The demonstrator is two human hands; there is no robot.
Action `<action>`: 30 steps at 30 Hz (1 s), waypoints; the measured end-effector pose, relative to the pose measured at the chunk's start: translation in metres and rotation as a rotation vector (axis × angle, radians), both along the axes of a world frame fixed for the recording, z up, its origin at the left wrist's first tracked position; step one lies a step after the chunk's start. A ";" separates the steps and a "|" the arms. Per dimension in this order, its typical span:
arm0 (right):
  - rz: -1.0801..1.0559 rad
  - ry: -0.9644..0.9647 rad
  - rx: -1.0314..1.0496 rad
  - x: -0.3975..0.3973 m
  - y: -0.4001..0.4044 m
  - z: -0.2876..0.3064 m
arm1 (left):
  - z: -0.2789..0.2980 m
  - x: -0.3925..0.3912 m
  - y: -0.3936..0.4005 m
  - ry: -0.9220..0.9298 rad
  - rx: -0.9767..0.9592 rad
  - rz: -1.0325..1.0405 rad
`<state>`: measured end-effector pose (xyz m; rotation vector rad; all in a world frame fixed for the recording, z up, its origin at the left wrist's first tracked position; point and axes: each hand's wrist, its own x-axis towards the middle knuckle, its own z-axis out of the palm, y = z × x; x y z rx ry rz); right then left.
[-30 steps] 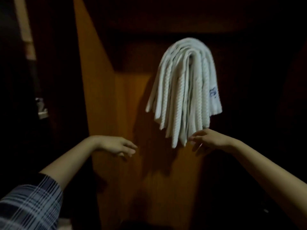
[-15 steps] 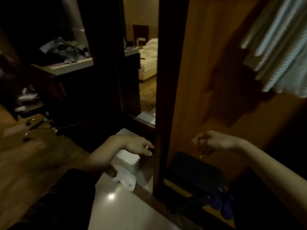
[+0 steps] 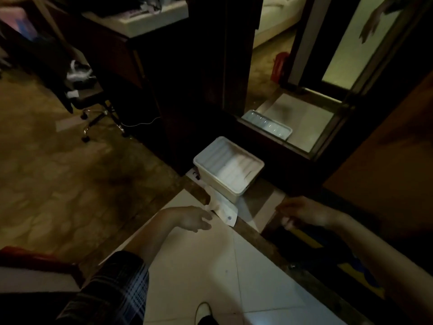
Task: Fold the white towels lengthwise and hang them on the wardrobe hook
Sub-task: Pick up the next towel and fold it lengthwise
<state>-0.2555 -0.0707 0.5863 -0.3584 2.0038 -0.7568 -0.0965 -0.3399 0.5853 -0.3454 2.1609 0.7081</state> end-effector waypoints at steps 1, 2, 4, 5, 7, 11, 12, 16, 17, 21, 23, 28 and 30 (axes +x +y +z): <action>-0.012 -0.008 0.010 0.001 -0.013 -0.008 | -0.009 -0.002 -0.014 0.000 0.006 0.005; -0.021 -0.016 0.018 0.003 -0.025 -0.016 | -0.017 -0.005 -0.028 -0.001 0.014 0.018; -0.030 -0.028 0.020 0.005 -0.047 -0.032 | -0.032 -0.013 -0.051 0.001 0.035 0.045; -0.028 -0.028 0.025 0.004 -0.057 -0.040 | -0.039 -0.018 -0.060 0.006 0.039 0.052; -0.022 -0.038 0.057 0.000 -0.077 -0.057 | -0.053 -0.031 -0.076 0.033 0.038 0.055; -0.041 -0.066 0.122 -0.022 -0.117 -0.103 | -0.088 -0.065 -0.102 0.090 0.051 0.077; -0.053 -0.071 0.133 -0.029 -0.125 -0.116 | -0.097 -0.074 -0.107 0.105 0.045 0.071; -0.163 -0.122 0.150 -0.057 -0.154 -0.176 | -0.142 -0.113 -0.130 0.126 0.037 0.062; -0.186 -0.130 0.159 -0.064 -0.161 -0.191 | -0.155 -0.123 -0.134 0.126 0.034 0.072; -0.199 -0.154 0.186 -0.093 -0.190 -0.250 | -0.212 -0.157 -0.148 0.073 0.102 0.172; -0.185 -0.158 0.197 -0.105 -0.201 -0.277 | -0.242 -0.170 -0.155 0.067 0.127 0.204; -0.199 -0.132 0.223 -0.122 -0.226 -0.353 | -0.325 -0.194 -0.178 0.055 0.134 0.179; -0.203 -0.114 0.229 -0.123 -0.234 -0.390 | -0.365 -0.201 -0.188 0.037 0.142 0.164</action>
